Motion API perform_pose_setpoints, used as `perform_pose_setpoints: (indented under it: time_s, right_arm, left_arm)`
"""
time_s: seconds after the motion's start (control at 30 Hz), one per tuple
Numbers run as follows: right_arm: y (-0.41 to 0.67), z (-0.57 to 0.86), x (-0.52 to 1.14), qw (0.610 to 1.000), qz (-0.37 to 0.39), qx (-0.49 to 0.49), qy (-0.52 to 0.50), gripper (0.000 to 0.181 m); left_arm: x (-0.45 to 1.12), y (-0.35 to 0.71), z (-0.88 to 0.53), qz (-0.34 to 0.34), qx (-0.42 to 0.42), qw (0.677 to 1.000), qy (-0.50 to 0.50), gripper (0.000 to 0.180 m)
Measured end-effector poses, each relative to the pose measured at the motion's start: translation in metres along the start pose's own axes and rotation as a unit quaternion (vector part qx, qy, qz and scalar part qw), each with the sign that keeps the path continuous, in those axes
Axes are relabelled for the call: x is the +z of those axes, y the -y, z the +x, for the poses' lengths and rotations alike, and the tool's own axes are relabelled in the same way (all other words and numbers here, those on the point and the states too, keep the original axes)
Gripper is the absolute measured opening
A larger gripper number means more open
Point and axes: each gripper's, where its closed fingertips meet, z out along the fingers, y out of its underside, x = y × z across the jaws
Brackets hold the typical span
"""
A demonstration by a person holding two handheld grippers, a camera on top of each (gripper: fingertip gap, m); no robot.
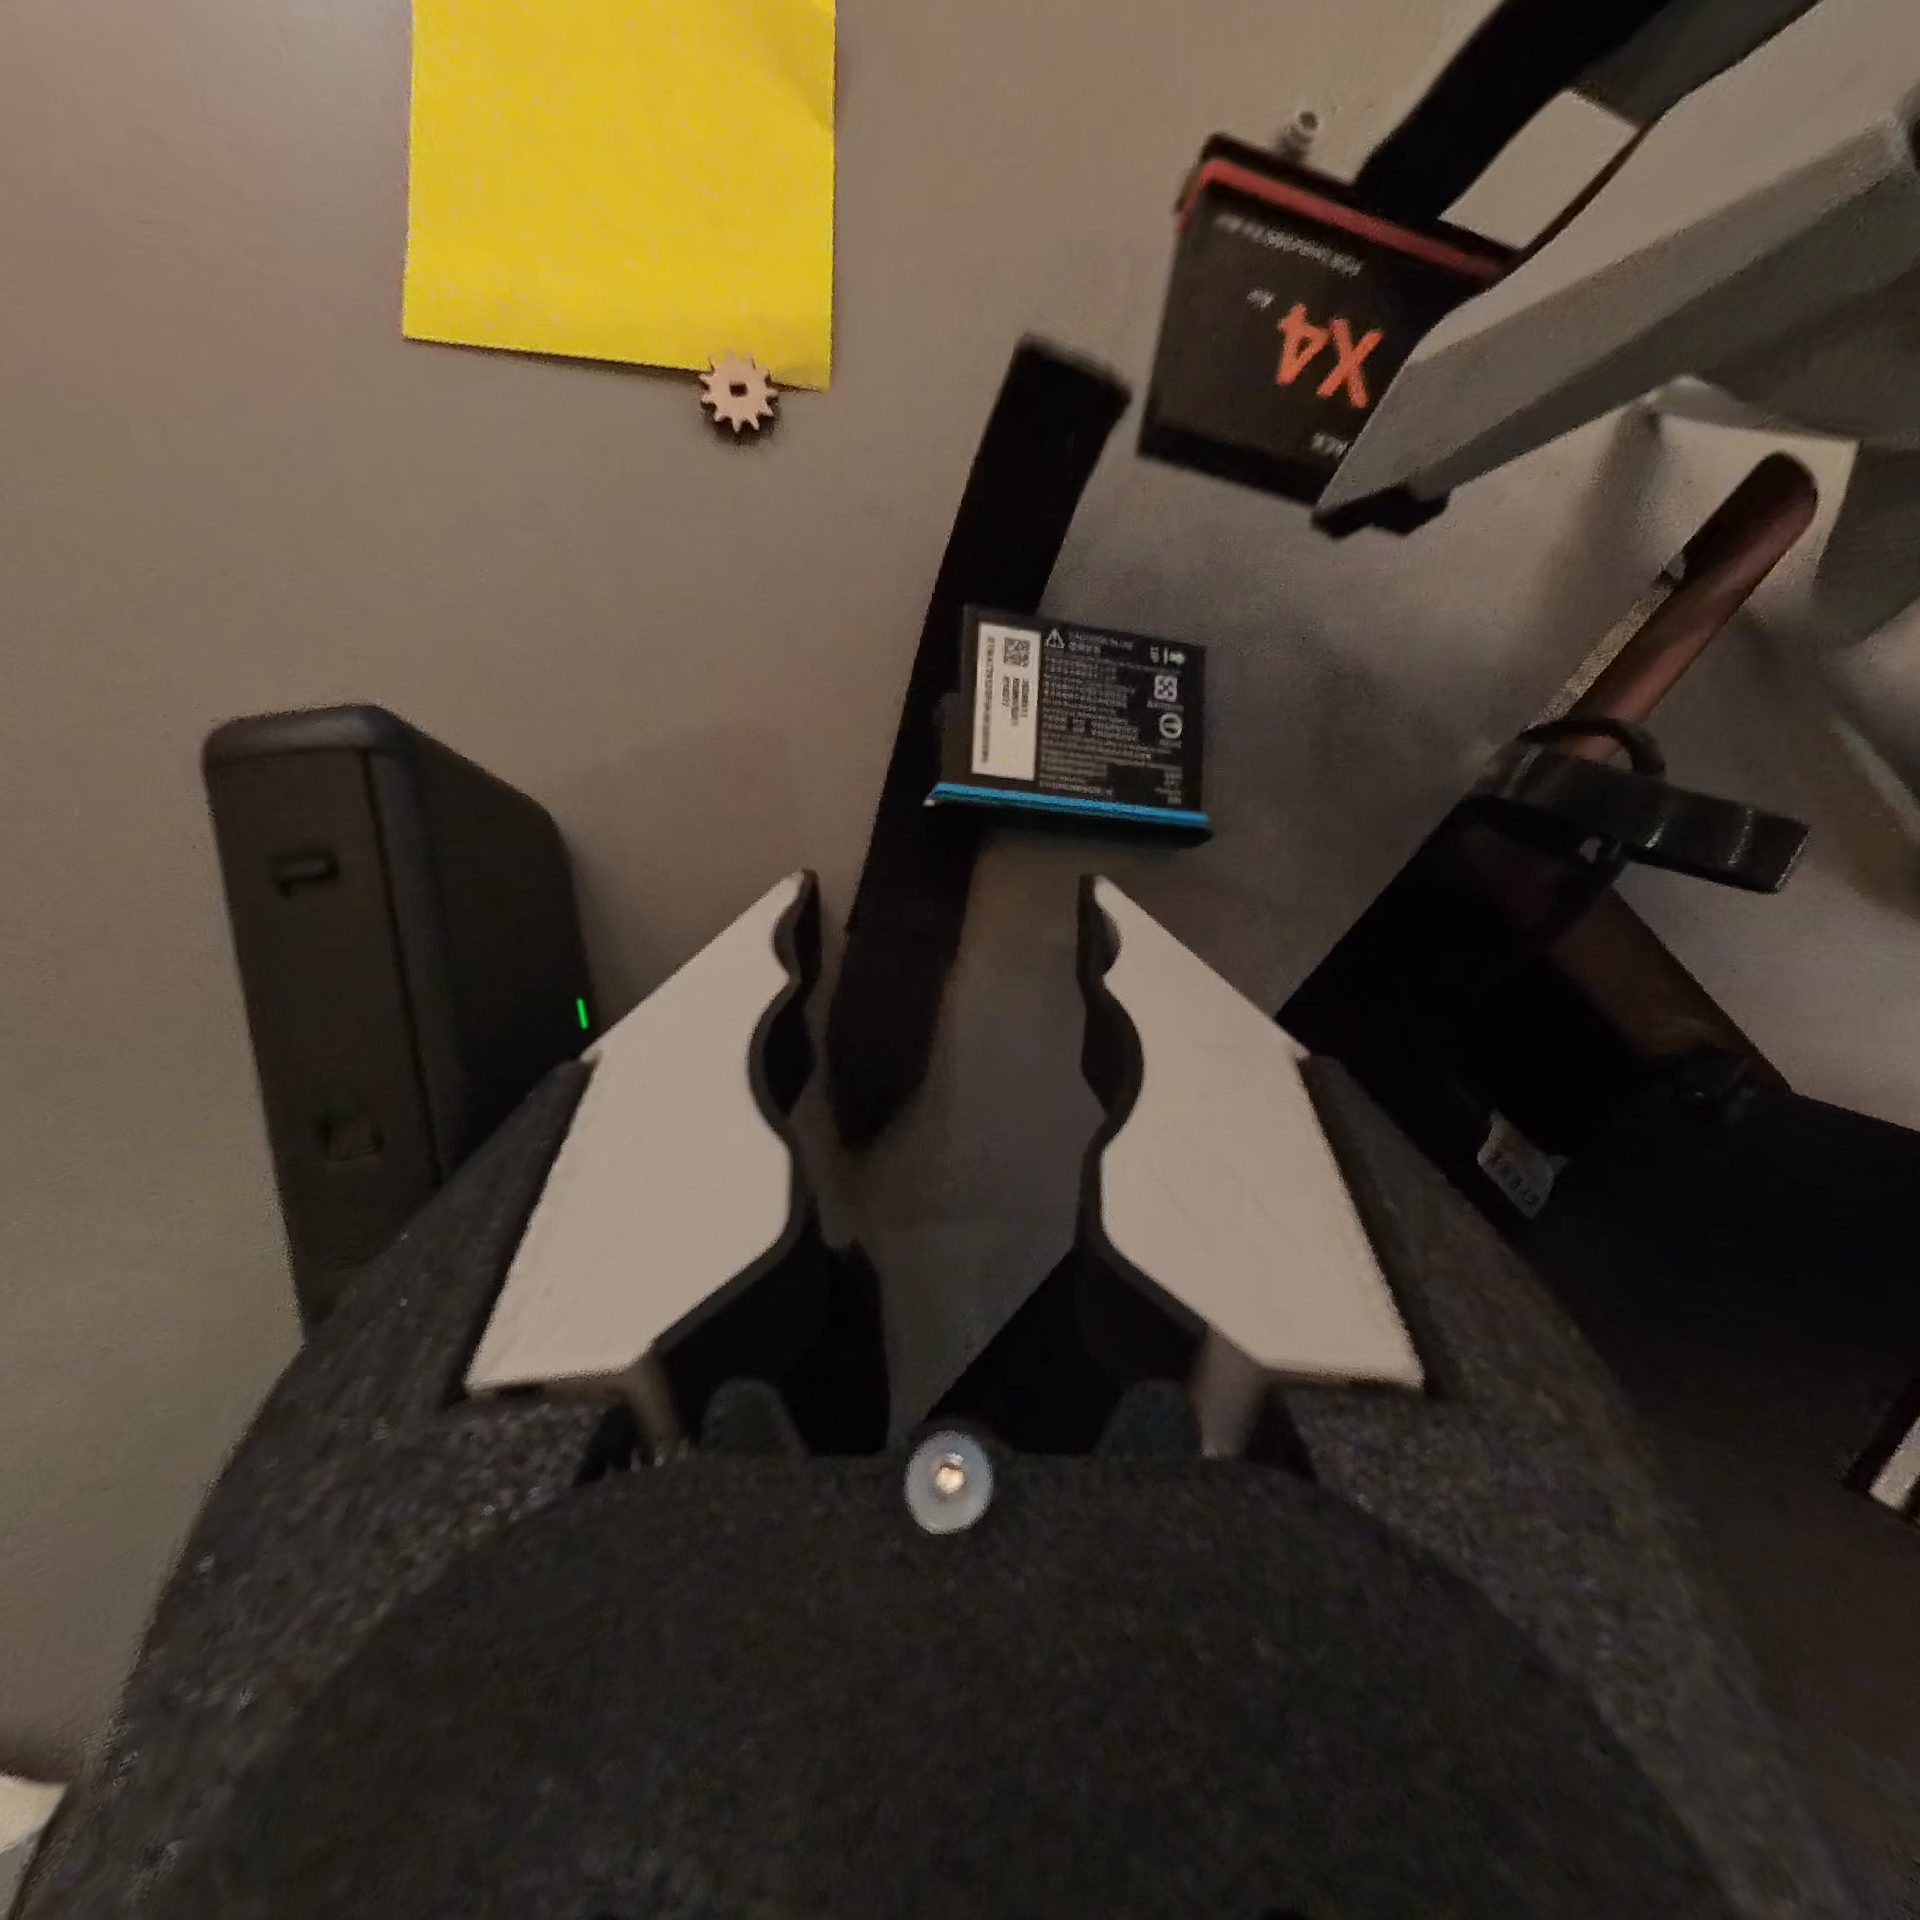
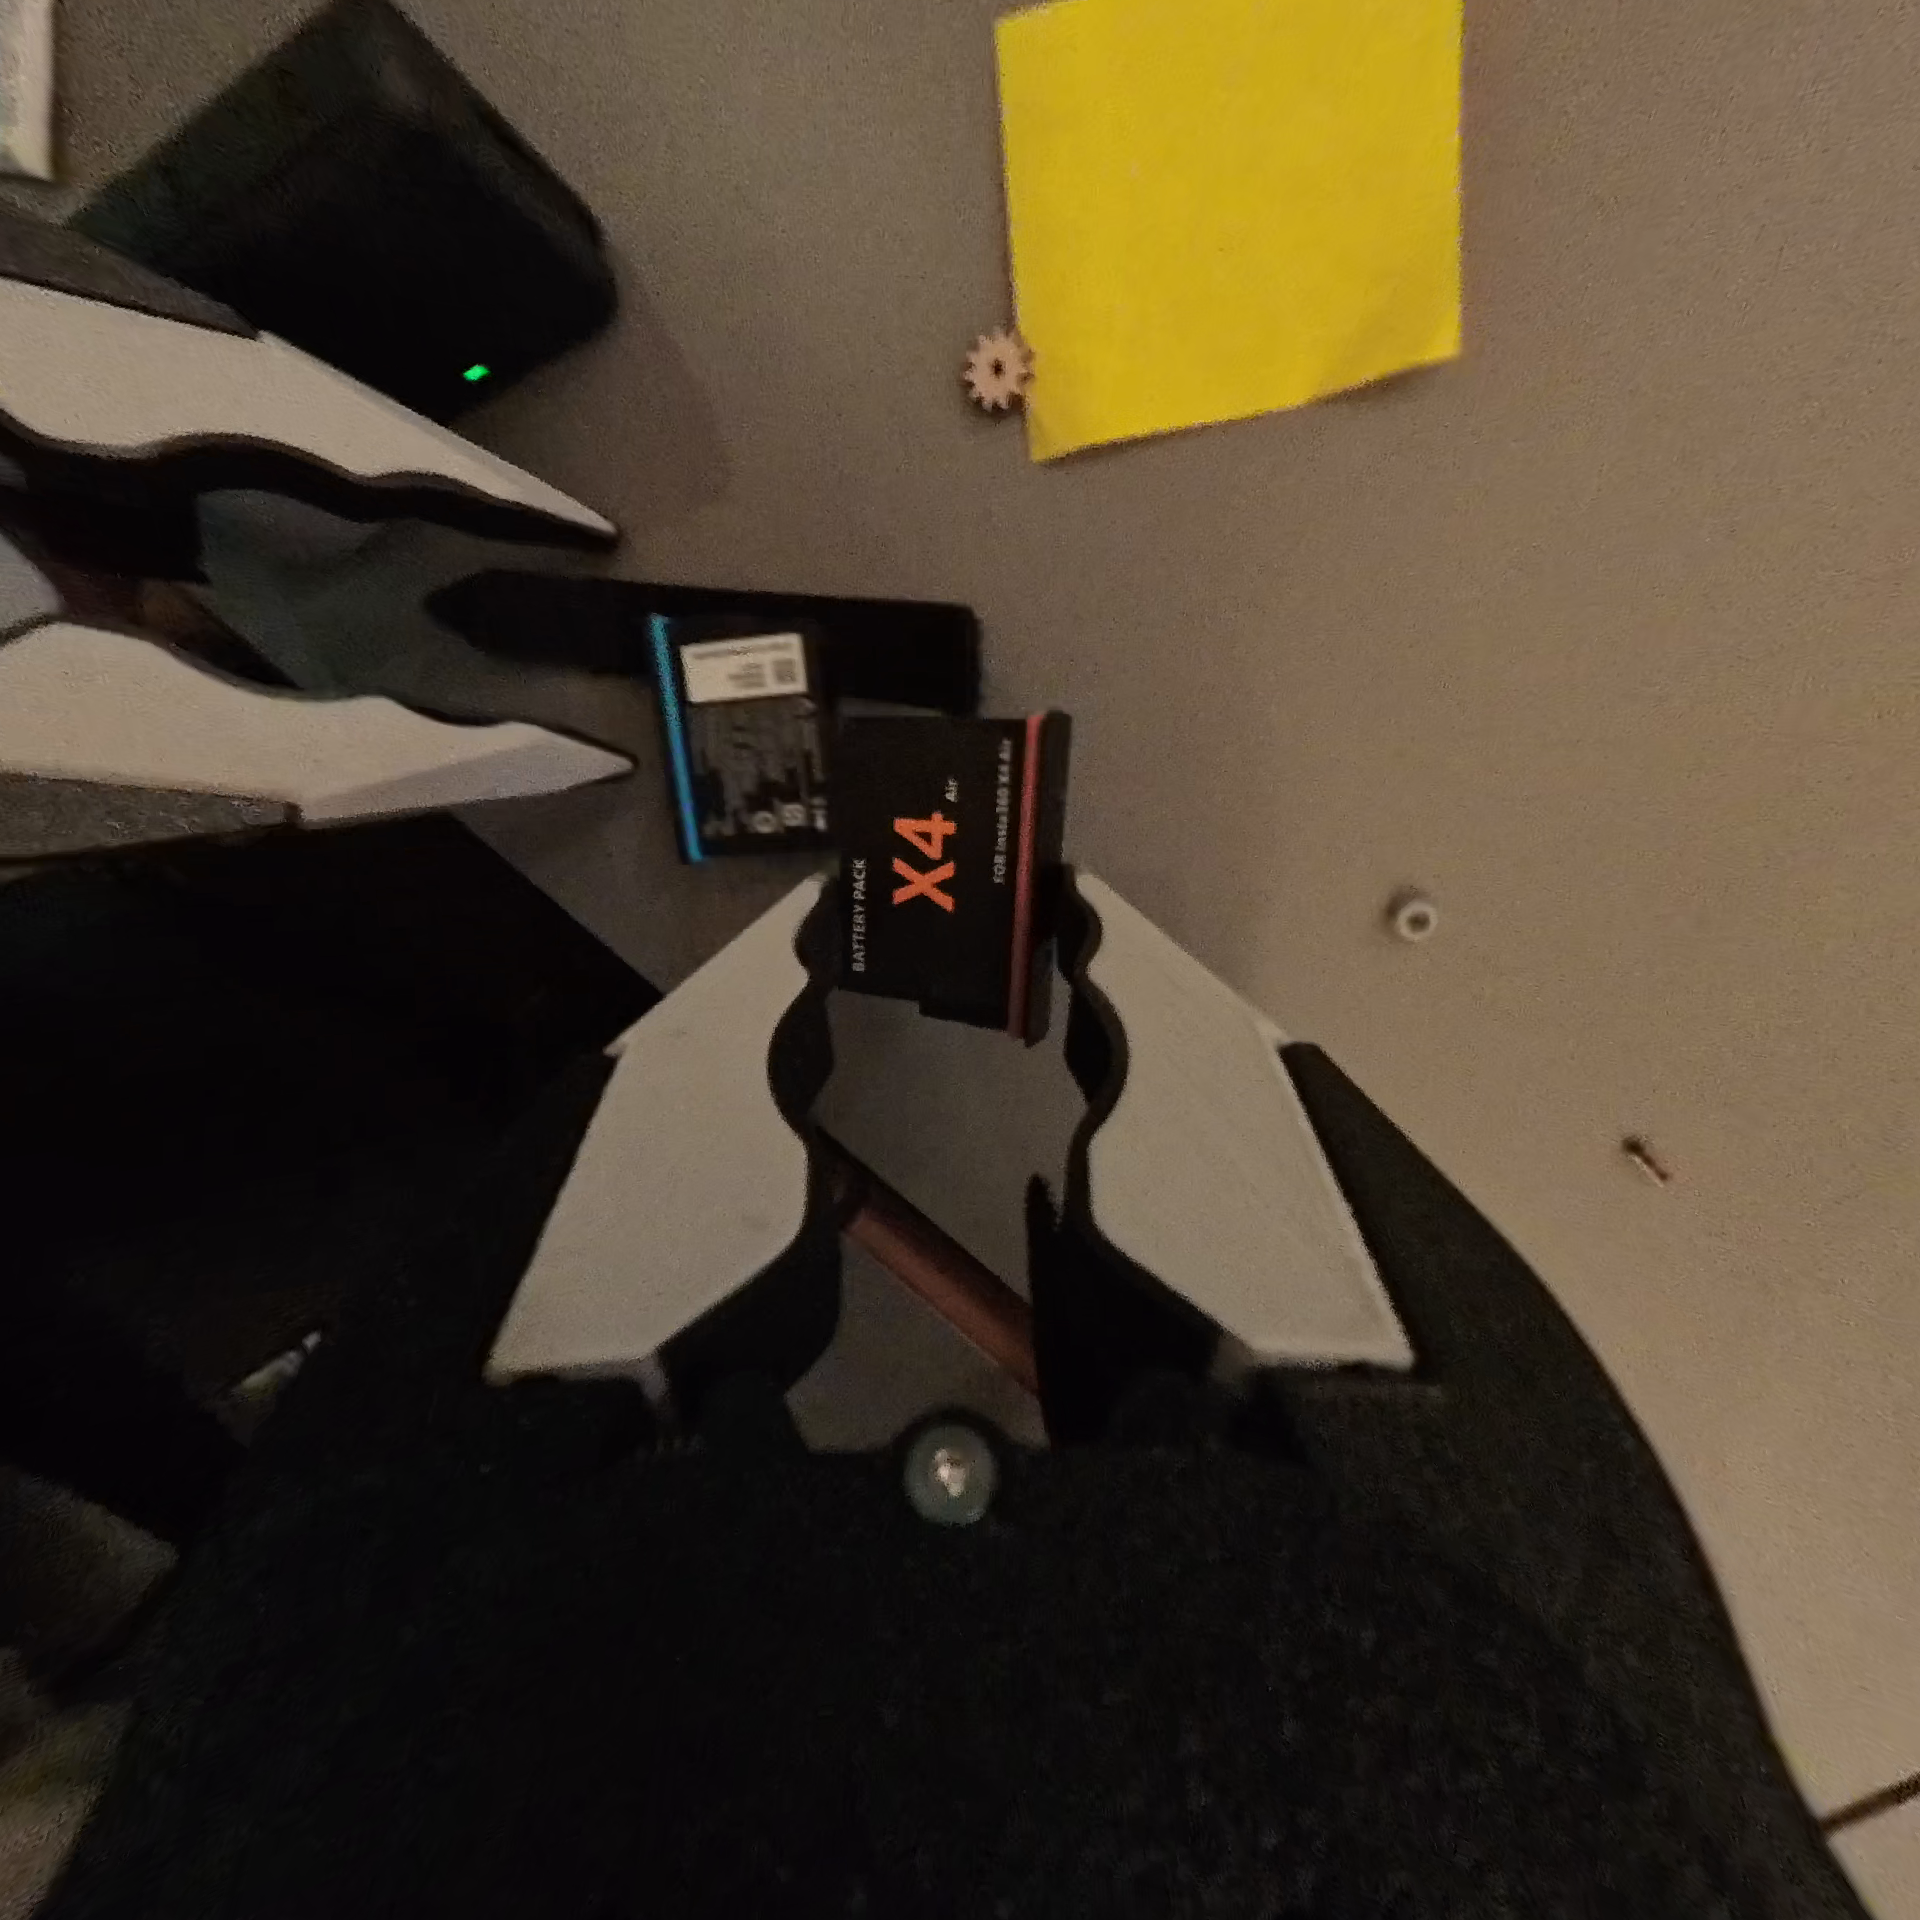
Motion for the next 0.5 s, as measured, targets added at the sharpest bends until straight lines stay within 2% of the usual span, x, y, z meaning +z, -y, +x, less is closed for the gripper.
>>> perform_pose_setpoints:
  time_s: [0.13, 0.17, 0.23, 0.3, 0.4, 0.5]
  right_arm:
    - [-0.036, 0.033, 0.011, 0.997, -0.068, 0.009, -0.037, 0.041]
    - [-0.03, 0.032, 0.011, 0.998, -0.047, 0.011, -0.034, 0.041]
    - [-0.029, 0.031, 0.012, 0.998, -0.051, 0.026, -0.031, 0.043]
    - [-0.02, 0.037, 0.004, 0.996, -0.039, -0.001, -0.079, 0.068]
    - [0.014, -0.013, -0.004, 0.998, 0.047, -0.034, -0.034, 0.052]
    - [0.006, -0.049, 0.03, 0.999, 0.008, -0.041, 0.002, 0.057]
  left_arm:
    - [0.004, 0.001, -0.005, 0.0, 0.001, 1.0, 0.006, 0.018]
    - [0.004, 0.001, -0.006, 0.0, 0.004, 1.0, 0.008, 0.017]
    - [0.004, 0.001, -0.007, -0.003, 0.004, 1.0, 0.008, 0.016]
    - [0.004, 0.001, -0.008, -0.006, 0.005, 1.0, 0.011, 0.014]
    - [0.005, 0.001, -0.01, -0.009, -0.01, 1.0, 0.017, 0.01]
    - [0.005, 0.002, -0.011, -0.009, -0.025, 1.0, 0.016, 0.006]
